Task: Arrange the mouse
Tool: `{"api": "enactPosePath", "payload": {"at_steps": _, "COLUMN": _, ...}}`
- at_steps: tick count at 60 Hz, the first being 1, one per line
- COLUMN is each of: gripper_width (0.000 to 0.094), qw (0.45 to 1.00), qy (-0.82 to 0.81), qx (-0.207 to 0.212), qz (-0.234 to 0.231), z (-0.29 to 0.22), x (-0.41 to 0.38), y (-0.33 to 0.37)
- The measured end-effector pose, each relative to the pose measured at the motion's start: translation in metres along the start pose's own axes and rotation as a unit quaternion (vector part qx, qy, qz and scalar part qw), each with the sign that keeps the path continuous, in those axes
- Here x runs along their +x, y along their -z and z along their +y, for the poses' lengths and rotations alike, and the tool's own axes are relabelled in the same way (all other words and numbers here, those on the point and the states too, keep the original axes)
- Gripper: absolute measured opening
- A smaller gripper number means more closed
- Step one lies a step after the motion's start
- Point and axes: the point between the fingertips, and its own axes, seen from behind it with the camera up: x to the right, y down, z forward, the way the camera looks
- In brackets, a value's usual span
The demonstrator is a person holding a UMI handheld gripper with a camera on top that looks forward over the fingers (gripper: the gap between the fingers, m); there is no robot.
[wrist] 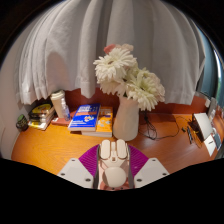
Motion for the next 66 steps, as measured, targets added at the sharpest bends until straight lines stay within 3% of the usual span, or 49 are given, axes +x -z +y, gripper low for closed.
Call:
{"api": "enactPosePath", "payload": {"at_steps": 14, "gripper_width": 0.0405, "qw": 0.995, "qy": -0.022, "qx": -0.090, "qz": -0.020, "z": 0.113, "x": 0.019, "y": -0.038}}
{"api": "enactPosePath", "payload": {"at_steps": 25, "gripper_width": 0.0408, "qw": 0.992, "qy": -0.018, "qx": -0.118, "qz": -0.038, "z": 0.155, "x": 0.008, "y": -0.047}}
{"api": "enactPosePath", "payload": {"at_steps": 47, "gripper_width": 0.0557, "qw": 0.996, "qy": -0.024, "qx": -0.085, "qz": -0.012, "z": 0.153, "x": 0.010, "y": -0.048}}
{"api": "enactPosePath", "payload": {"at_steps": 58, "gripper_width": 0.0874, "qw": 0.995, "qy": -0.008, "qx": -0.100, "qz": -0.021, "z": 0.149, "x": -0.002, "y": -0.043}}
{"api": "enactPosePath", "payload": {"at_steps": 66, "gripper_width": 0.0867, "qw": 0.996, "qy": 0.009, "qx": -0.088, "qz": -0.008, "z": 0.123, "x": -0.007, "y": -0.011}}
